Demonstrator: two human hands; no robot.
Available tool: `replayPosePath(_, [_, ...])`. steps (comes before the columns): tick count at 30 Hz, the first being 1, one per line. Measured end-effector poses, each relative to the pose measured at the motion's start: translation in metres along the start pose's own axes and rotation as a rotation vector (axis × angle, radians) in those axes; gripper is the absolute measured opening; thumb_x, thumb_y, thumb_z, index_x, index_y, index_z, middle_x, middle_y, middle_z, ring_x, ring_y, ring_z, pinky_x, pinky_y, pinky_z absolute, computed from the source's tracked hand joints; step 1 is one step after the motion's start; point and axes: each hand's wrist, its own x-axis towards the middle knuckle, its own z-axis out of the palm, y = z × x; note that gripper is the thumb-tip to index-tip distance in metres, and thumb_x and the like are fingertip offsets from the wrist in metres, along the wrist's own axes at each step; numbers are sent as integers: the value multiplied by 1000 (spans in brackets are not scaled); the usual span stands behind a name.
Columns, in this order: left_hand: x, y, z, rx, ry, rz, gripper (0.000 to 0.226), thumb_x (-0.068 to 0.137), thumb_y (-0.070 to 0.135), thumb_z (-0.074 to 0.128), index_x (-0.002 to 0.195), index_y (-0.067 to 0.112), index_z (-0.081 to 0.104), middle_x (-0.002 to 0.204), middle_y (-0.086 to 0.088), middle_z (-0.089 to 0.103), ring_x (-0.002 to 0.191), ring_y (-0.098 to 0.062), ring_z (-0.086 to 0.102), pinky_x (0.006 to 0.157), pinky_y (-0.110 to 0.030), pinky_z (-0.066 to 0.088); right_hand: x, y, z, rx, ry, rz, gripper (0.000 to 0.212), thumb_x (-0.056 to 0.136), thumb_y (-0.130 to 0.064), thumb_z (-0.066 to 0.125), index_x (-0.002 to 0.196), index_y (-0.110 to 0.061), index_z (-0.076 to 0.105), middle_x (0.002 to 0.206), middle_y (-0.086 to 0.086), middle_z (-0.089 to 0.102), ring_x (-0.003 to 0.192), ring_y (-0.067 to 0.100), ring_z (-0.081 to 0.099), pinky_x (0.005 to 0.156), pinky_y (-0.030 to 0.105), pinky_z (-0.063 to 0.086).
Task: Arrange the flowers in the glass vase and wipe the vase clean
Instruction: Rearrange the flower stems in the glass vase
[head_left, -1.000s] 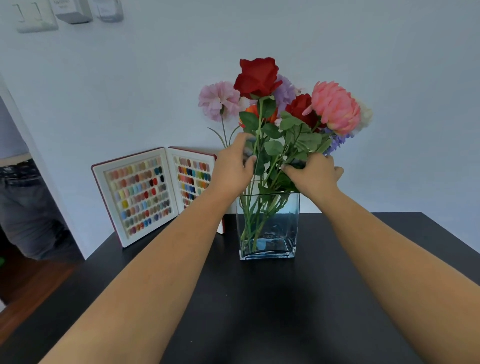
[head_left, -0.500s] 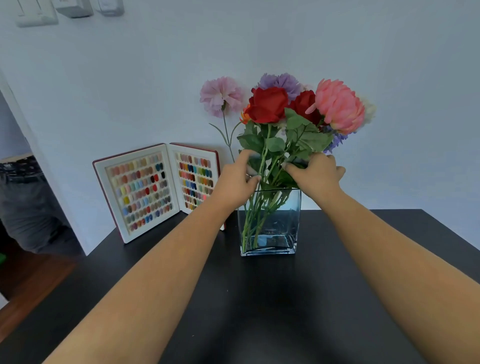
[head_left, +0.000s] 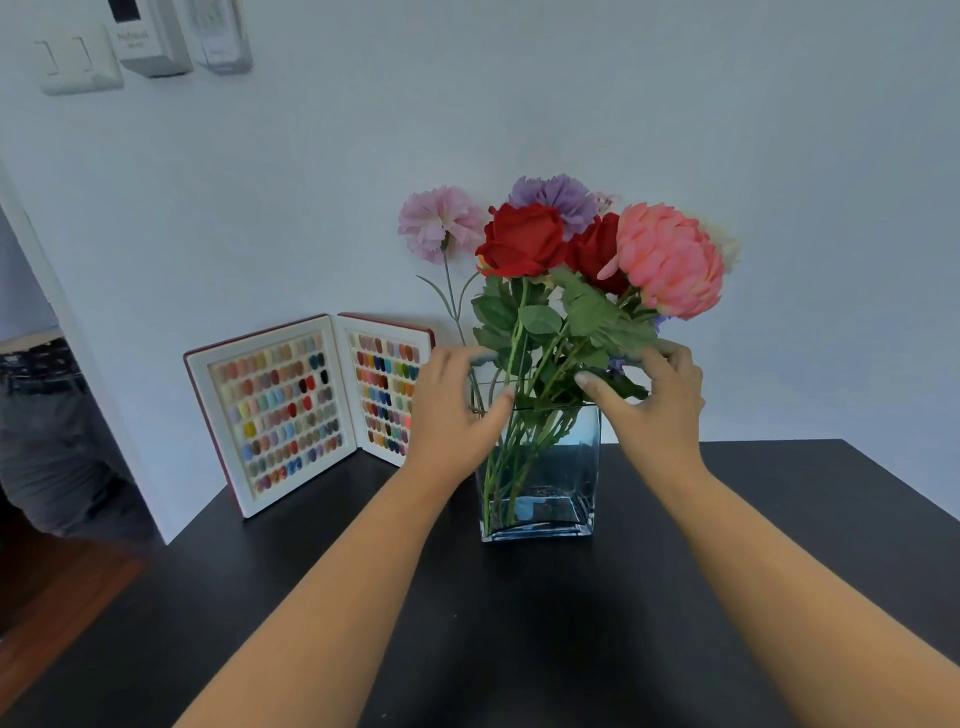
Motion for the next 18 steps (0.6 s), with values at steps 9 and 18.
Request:
replayPosePath(9, [10, 13, 26, 195, 53, 66, 25, 87, 38, 74, 110, 29, 75, 117, -1, 56, 107, -14, 38, 90, -35, 34, 27, -47, -16, 34, 36, 16, 26, 76, -56, 67, 80, -30, 66, 87, -11, 64, 96, 22, 56, 87, 43, 36])
replayPosePath(18, [13, 8, 40, 301, -15, -27, 35, 87, 46, 71, 118, 29, 74, 123, -3, 55, 113, -29, 41, 92, -41, 38, 58, -79, -2, -54, -207, -165, 45, 78, -37, 70, 122, -31, 63, 103, -12, 67, 90, 0, 56, 82, 18, 42])
